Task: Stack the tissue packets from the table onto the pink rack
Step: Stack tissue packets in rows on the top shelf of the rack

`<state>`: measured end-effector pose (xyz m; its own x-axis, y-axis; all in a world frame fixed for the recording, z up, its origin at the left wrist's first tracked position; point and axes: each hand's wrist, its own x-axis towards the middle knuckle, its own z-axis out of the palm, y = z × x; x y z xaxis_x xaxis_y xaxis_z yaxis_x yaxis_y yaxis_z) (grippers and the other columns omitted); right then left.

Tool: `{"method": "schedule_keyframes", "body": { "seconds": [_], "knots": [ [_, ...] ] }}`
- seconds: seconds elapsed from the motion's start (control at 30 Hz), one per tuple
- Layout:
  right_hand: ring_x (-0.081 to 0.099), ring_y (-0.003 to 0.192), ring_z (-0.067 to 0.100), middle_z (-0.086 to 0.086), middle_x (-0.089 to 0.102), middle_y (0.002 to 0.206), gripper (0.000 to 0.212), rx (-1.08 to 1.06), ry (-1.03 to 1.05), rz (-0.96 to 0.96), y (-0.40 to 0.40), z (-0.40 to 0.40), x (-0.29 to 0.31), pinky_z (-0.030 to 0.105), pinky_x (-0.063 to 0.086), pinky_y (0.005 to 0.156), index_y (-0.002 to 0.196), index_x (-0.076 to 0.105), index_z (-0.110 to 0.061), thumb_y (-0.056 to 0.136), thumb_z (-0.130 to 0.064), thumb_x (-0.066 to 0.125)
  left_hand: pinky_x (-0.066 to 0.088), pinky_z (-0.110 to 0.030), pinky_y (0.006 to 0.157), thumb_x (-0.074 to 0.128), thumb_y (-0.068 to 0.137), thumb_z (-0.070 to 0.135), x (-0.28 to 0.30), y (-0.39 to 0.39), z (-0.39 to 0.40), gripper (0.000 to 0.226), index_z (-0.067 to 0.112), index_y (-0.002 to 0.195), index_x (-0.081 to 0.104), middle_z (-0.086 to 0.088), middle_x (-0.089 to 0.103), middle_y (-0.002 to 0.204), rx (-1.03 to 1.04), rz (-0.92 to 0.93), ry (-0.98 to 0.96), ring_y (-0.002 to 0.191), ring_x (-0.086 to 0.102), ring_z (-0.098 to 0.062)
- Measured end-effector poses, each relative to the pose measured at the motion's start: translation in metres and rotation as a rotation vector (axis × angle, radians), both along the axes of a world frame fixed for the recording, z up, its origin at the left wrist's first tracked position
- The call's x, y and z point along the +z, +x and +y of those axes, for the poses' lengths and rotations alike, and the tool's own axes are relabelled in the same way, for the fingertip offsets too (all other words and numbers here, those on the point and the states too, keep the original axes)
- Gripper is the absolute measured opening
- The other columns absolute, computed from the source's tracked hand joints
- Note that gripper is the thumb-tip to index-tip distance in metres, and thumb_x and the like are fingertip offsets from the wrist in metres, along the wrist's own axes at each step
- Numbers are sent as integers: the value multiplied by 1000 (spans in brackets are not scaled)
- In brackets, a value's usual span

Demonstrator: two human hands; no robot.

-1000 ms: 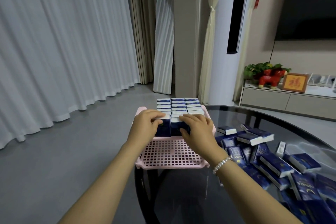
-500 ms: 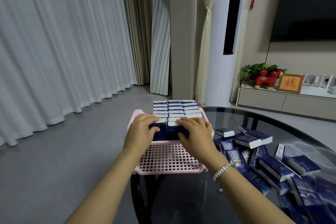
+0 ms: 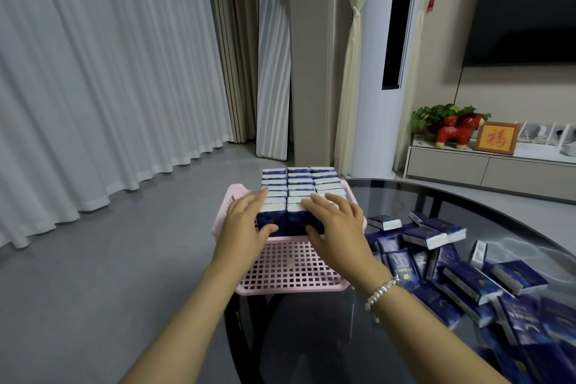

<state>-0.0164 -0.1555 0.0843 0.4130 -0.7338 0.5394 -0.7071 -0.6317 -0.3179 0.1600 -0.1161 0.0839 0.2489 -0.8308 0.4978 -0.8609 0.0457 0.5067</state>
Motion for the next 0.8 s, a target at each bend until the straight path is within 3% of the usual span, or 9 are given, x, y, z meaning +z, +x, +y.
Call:
{"method": "schedule_keyframes", "body": {
  "seconds": [0.07,0.13,0.23,0.33,0.5,0.57,0.67,0.8],
  "knots": [
    [20,142,19,-3,37,149,51,-23,-26,-49,-5,2,-6,34,2,114,140,41,-27,91,-23,54,15,-31,112,66,84,39,-7,3,7,77,25,148,26,5,39,147,101,-63,48,137,30,-17],
    [23,141,25,3,37,150,54,-102,-31,-107,-12,3,-13,38,8,114,138,43,-24,87,-22,60,10,-35,113,64,82,49,-16,6,10,85,27,150,17,2,49,139,140,-21,124,137,32,-21],
    [21,138,34,12,26,153,58,-261,92,-141,-21,5,-21,47,16,111,141,36,-26,88,-35,59,0,-39,116,66,82,45,-31,3,11,89,34,150,9,6,64,118,99,116,179,136,34,-26],
    [36,128,33,11,33,146,67,-266,216,-120,-27,4,-24,47,30,106,147,13,-34,91,-47,47,7,-39,116,66,83,41,-35,-10,14,88,31,151,10,5,66,112,141,85,136,138,27,-26],
    [48,113,29,7,48,133,64,-163,268,-264,-44,-3,-20,43,43,96,146,17,-37,91,-44,49,19,-39,116,65,85,37,-37,-31,24,87,30,152,10,2,68,106,137,134,95,136,19,-26],
    [49,111,28,7,48,128,64,-166,250,-249,-50,1,-21,42,44,95,146,18,-37,91,-42,51,21,-41,115,65,85,36,-36,-37,29,86,30,151,11,3,70,100,143,143,77,133,23,-24],
    [47,109,27,8,49,123,65,-178,233,-252,-56,6,-22,40,44,94,146,17,-36,91,-41,51,11,-37,116,63,87,37,-32,-45,34,76,31,149,19,7,70,95,140,60,61,117,44,-13],
    [48,110,32,10,46,128,67,-196,243,-167,-58,10,-19,44,45,92,148,14,-33,92,-41,50,3,-35,115,56,89,46,-32,-48,37,59,25,140,35,9,66,113,156,-95,89,117,54,-13]
  ]
}}
